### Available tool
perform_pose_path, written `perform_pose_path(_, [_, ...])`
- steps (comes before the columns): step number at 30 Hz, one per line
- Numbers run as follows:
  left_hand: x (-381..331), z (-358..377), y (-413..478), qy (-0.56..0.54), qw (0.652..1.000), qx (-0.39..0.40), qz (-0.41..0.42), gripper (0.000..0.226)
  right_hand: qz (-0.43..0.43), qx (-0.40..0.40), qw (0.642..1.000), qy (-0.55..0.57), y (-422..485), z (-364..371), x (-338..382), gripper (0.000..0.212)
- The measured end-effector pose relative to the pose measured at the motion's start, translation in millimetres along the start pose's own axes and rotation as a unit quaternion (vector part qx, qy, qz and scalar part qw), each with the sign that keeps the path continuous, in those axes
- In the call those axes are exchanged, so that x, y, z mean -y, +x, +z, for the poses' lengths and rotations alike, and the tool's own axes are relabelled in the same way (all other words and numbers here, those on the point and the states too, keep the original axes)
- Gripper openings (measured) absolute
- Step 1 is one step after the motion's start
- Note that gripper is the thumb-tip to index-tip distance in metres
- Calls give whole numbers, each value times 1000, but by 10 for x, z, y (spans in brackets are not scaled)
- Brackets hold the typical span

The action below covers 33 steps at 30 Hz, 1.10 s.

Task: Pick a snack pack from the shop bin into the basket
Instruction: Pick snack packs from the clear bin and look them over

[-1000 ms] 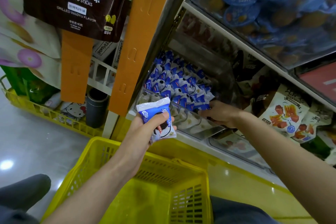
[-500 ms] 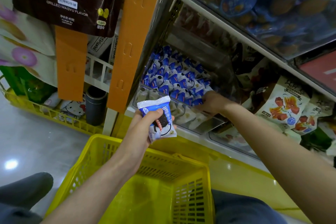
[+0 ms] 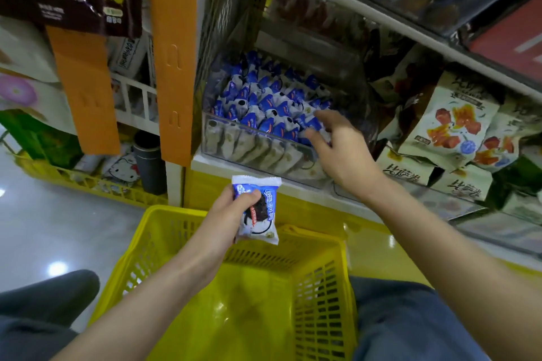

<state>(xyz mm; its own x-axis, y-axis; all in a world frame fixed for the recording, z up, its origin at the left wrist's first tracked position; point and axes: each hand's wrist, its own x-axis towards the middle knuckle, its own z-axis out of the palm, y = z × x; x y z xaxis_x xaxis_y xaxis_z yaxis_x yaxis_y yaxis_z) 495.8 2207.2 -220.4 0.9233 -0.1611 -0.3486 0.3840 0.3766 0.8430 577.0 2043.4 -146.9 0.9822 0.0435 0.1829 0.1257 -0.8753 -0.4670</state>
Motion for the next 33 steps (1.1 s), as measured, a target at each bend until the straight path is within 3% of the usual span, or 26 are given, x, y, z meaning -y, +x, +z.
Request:
perform_pose_path(2, [47, 0, -23, 27, 1000, 0, 9, 14, -63, -68, 992, 85, -290, 65, 59, 26])
perform_pose_path(4, [89, 9, -36, 53, 998, 3, 22, 14, -86, -58, 988, 117, -563, 178, 66, 22])
perform_pose_path(7, [148, 20, -42, 84, 996, 8, 37, 20, -7, 37, 985, 166, -807, 426, -9, 27])
perform_pose_path(9, [195, 16, -37, 95, 995, 14, 37, 22, 68, 99, 963, 240, -872, 552, -64, 20])
perform_pose_path(11, [248, 3, -26, 117, 992, 18, 36, 23, 94, 119, 945, 288, -904, 616, -117, 9])
perform_pose_path(15, [333, -20, -9, 152, 988, 12, 17, 21, 121, 119, 917, 360, -986, 740, -233, 21])
perform_pose_path(22, [346, -38, 73, 171, 984, -50, 26, 23, 116, 142, 922, 342, -1001, 852, -172, 19])
perform_pose_path(27, [366, -51, 68, 203, 977, -59, 14, 20, -3, 114, 967, 227, -1042, 806, -177, 8])
perform_pose_path(33, [371, -76, 37, 162, 985, -63, 8, 15, -90, 92, 980, 152, -1027, 768, -155, 8])
